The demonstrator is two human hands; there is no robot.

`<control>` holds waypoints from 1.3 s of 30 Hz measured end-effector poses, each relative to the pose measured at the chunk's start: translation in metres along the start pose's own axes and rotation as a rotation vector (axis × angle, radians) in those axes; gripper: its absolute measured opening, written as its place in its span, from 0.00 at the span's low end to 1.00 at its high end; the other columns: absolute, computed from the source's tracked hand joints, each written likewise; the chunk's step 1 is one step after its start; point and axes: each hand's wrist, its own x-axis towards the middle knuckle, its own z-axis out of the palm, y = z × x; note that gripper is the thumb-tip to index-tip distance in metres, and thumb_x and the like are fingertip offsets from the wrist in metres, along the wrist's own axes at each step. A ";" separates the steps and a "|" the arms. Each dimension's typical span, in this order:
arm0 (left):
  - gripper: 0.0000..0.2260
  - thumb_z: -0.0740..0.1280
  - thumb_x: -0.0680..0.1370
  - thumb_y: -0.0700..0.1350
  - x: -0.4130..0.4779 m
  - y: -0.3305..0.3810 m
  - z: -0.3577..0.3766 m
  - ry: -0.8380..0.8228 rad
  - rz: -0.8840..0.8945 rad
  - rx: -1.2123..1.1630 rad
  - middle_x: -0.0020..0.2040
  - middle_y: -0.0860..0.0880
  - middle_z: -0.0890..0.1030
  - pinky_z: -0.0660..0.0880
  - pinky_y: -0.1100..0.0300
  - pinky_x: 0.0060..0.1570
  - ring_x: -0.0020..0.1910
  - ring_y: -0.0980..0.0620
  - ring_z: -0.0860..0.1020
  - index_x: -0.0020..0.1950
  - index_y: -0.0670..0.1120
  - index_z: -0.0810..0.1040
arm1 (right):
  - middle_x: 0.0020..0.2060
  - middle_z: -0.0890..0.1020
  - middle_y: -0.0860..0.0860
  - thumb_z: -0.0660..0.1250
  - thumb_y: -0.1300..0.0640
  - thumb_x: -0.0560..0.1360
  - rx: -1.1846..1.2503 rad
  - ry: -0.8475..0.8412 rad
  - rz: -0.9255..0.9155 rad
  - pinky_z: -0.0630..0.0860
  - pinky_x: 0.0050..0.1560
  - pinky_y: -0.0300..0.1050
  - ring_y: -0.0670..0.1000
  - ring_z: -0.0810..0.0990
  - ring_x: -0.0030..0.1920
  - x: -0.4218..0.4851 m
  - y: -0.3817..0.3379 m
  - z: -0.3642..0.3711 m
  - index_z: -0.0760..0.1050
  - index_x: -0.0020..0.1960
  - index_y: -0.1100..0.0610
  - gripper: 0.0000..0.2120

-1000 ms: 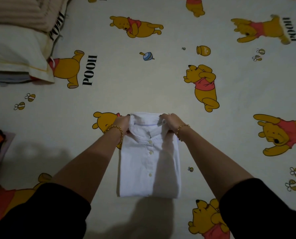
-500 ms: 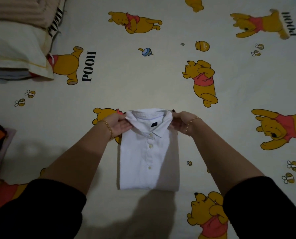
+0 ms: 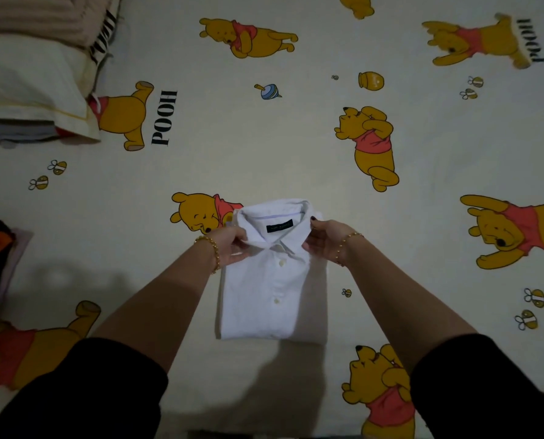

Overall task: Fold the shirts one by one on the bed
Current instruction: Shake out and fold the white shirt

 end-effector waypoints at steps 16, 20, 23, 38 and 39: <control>0.09 0.55 0.80 0.38 0.003 -0.007 0.009 0.174 0.064 0.001 0.51 0.44 0.76 0.77 0.53 0.42 0.40 0.47 0.77 0.54 0.41 0.73 | 0.33 0.79 0.58 0.62 0.61 0.77 -0.133 0.312 -0.168 0.79 0.39 0.51 0.56 0.78 0.33 0.004 0.015 0.010 0.74 0.45 0.65 0.07; 0.12 0.67 0.75 0.52 0.020 0.004 0.016 0.486 0.374 0.391 0.46 0.46 0.75 0.75 0.55 0.44 0.44 0.45 0.75 0.50 0.44 0.72 | 0.47 0.78 0.56 0.67 0.47 0.73 -0.503 0.542 -0.431 0.74 0.45 0.47 0.56 0.76 0.44 0.013 0.000 0.018 0.68 0.50 0.58 0.16; 0.23 0.69 0.74 0.52 0.030 0.013 0.024 0.489 0.409 0.625 0.48 0.46 0.76 0.68 0.58 0.42 0.46 0.45 0.74 0.62 0.41 0.69 | 0.50 0.75 0.55 0.69 0.43 0.71 -0.813 0.553 -0.523 0.72 0.46 0.46 0.56 0.76 0.49 0.021 -0.013 0.027 0.67 0.54 0.60 0.24; 0.19 0.58 0.80 0.55 0.050 -0.007 -0.001 0.649 0.380 0.624 0.48 0.40 0.80 0.69 0.55 0.43 0.45 0.41 0.76 0.48 0.39 0.78 | 0.49 0.79 0.57 0.59 0.48 0.78 -0.804 0.679 -0.547 0.75 0.49 0.52 0.58 0.78 0.50 0.043 0.007 -0.007 0.71 0.51 0.58 0.13; 0.16 0.60 0.79 0.53 0.048 -0.010 -0.002 0.619 0.360 0.642 0.48 0.42 0.80 0.68 0.56 0.44 0.46 0.42 0.76 0.50 0.41 0.78 | 0.48 0.79 0.57 0.59 0.49 0.79 -0.817 0.656 -0.509 0.74 0.48 0.49 0.58 0.78 0.50 0.043 0.012 -0.009 0.71 0.50 0.58 0.12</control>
